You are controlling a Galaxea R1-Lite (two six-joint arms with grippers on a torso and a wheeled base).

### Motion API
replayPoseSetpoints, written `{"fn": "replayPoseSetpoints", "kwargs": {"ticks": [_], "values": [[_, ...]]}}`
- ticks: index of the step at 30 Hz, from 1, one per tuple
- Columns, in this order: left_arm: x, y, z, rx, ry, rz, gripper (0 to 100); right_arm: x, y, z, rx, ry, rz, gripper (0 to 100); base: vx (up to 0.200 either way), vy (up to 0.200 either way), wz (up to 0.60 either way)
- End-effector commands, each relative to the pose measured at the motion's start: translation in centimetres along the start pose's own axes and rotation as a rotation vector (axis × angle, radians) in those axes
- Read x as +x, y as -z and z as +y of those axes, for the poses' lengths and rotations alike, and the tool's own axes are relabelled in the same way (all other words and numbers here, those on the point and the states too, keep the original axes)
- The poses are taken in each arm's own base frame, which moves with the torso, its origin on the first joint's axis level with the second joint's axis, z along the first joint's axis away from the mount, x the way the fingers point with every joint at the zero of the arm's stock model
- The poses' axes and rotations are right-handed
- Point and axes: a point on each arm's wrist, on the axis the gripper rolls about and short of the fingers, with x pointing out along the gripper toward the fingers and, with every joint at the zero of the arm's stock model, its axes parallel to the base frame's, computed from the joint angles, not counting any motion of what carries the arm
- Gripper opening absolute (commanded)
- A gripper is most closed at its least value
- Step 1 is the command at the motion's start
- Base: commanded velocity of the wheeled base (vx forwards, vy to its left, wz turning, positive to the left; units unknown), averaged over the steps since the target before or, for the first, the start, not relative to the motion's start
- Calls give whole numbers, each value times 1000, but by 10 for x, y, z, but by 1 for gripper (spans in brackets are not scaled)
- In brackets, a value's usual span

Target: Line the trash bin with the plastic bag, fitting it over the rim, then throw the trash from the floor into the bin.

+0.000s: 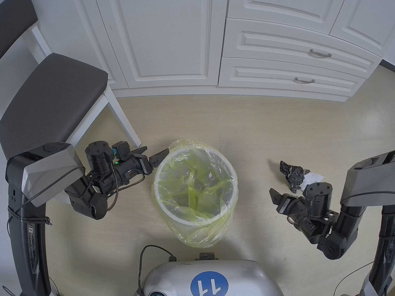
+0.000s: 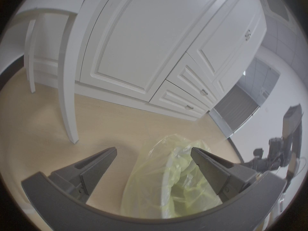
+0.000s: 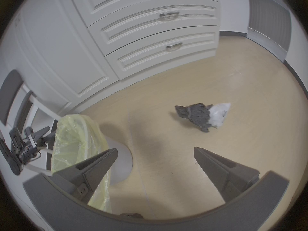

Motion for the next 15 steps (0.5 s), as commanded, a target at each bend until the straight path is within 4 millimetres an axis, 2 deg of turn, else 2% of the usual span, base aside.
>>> {"fn": "replayPoseSetpoints", "kwargs": {"ticks": [1, 4, 9, 15], "values": [[26, 0, -8, -113, 61, -55, 100, -34, -15, -28, 109, 62, -21, 100, 0, 0, 0], [31, 3, -15, -111, 78, -56, 100, -46, -7, -38, 94, 100, 30, 100, 0, 0, 0], [39, 3, -18, -106, 98, -62, 100, -59, -11, -45, 88, 152, 17, 100, 0, 0, 0], [41, 10, -14, -108, 93, -48, 100, -66, -5, -51, 64, 232, 20, 100, 0, 0, 0]]}}
